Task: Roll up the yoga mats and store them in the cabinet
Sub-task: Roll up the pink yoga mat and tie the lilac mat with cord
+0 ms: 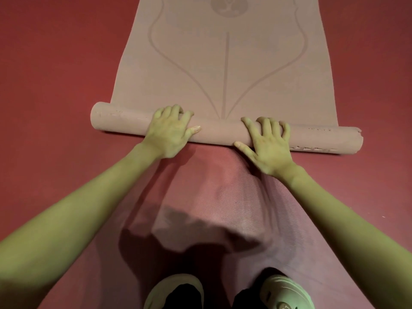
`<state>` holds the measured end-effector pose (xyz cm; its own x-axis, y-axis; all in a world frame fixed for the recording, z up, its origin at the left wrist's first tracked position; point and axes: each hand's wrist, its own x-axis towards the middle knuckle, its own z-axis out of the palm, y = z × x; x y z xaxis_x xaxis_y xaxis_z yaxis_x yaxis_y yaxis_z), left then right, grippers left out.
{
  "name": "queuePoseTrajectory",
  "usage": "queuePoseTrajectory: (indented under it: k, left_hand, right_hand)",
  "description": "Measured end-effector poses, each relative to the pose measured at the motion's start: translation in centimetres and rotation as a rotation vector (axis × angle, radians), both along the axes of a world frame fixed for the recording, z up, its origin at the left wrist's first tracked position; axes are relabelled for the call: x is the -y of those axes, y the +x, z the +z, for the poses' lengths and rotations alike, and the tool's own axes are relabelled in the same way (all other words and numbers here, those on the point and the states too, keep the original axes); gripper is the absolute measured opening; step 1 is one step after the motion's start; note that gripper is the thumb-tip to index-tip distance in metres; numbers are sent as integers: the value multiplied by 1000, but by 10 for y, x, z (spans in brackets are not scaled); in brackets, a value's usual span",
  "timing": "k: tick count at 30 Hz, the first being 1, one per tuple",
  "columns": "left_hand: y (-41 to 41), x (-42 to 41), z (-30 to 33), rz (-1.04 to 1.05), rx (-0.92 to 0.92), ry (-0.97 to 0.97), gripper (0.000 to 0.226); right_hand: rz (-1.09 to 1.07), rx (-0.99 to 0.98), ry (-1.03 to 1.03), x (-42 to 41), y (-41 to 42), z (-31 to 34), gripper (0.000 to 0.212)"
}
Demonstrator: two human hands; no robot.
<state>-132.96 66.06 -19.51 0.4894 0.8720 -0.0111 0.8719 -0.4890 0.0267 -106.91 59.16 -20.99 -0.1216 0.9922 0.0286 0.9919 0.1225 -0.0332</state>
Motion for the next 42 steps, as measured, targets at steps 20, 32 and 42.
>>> queuePoseTrajectory:
  k: [20,32,42]
  left_hand:
    - [-20,2,16,-177,-208,107,70]
    - [-36,95,24,-216,-179,-115,73]
    - [-27,121,6,-55,-14,3,73]
  right_hand:
    - [103,79,-54,-2,9,25,73]
    - [117,37,-348,89,5,41,82]
    - [102,-133,-605,54,11,45,67]
